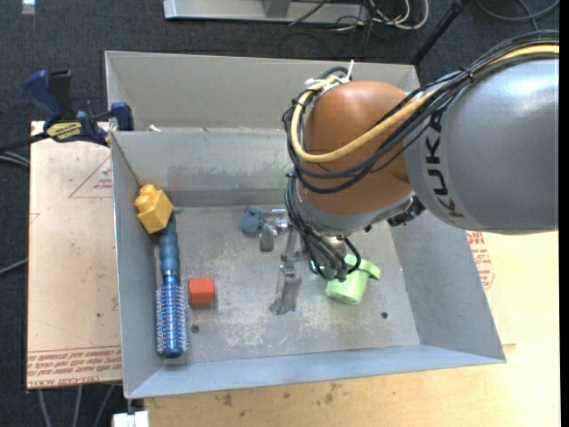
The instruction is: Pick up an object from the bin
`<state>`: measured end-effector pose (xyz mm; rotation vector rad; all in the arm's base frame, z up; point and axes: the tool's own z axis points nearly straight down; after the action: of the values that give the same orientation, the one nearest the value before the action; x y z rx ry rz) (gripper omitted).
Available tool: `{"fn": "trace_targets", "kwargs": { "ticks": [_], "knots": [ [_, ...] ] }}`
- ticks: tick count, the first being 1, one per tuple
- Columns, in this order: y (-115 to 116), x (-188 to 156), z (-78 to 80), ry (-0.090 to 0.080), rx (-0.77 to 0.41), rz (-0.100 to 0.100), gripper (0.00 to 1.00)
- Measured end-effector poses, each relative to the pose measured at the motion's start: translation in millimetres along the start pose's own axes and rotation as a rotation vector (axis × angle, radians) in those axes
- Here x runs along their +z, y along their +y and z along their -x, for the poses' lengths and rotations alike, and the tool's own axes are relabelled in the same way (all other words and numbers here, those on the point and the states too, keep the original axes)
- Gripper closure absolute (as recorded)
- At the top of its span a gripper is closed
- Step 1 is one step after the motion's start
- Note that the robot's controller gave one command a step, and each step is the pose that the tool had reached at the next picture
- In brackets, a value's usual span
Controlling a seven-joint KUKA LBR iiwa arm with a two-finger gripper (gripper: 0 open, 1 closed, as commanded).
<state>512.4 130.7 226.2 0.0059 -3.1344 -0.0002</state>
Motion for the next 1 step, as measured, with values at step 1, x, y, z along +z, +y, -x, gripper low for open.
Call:
{"fn": "trace_targets", "kwargs": {
  "ticks": [1],
  "knots": [
    [60.7, 88.0, 55.9, -0.006, -0.027, 0.002, 0.00]
  ]
}}
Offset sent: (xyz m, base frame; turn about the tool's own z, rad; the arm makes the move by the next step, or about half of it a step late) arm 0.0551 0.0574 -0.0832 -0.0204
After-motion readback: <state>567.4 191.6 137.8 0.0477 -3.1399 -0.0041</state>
